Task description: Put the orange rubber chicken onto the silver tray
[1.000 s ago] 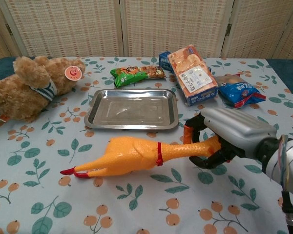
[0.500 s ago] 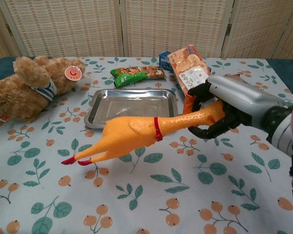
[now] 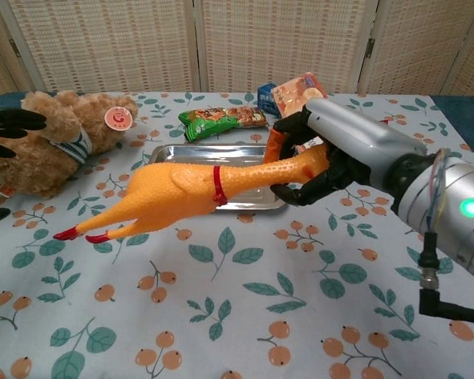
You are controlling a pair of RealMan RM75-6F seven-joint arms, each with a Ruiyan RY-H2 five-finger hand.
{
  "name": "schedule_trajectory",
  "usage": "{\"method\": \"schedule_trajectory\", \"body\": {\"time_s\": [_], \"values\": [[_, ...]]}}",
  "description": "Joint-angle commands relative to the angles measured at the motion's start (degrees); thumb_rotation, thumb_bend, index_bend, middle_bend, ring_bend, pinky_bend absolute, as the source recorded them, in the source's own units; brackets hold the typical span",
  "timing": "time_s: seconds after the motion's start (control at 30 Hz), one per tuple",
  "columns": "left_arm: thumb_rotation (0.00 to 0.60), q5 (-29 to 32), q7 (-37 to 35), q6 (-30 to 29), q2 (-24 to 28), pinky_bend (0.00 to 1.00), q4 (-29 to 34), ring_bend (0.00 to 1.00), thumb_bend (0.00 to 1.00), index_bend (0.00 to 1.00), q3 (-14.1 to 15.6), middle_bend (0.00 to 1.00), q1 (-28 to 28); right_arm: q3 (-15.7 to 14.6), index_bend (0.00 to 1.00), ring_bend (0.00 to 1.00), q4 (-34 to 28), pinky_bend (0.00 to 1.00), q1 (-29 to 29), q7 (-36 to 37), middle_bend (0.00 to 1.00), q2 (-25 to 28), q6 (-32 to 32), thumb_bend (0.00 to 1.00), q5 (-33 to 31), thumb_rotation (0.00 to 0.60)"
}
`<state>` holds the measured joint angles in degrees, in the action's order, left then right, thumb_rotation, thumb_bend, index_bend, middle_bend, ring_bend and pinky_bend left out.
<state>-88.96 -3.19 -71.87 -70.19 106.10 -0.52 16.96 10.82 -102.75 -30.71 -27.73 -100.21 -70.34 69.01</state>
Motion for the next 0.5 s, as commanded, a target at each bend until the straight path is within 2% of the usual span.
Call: {"method": "schedule_trajectory", "body": {"time_s": [0.03, 0.5], "values": [[0.6, 4.7, 5.3, 3.1, -1.5, 0.1, 2.9, 0.0, 0.3, 0.0, -2.0, 0.0, 1.9, 0.6, 0.85, 0.61, 1.5, 0.68, -0.6, -1.1, 0.56, -2.2, -1.0, 0.35, -0.1, 0.6], [0.6, 14.7, 9.3, 6.3, -6.7, 0.1, 6.2, 0.0, 0.3, 0.0, -5.6, 0.0, 5.3, 2.9, 0.86, 0.62, 4.2, 0.68, -1.9, 0.6, 0.57, -8.7, -2.0, 0.35, -1.5, 0.6]]}}
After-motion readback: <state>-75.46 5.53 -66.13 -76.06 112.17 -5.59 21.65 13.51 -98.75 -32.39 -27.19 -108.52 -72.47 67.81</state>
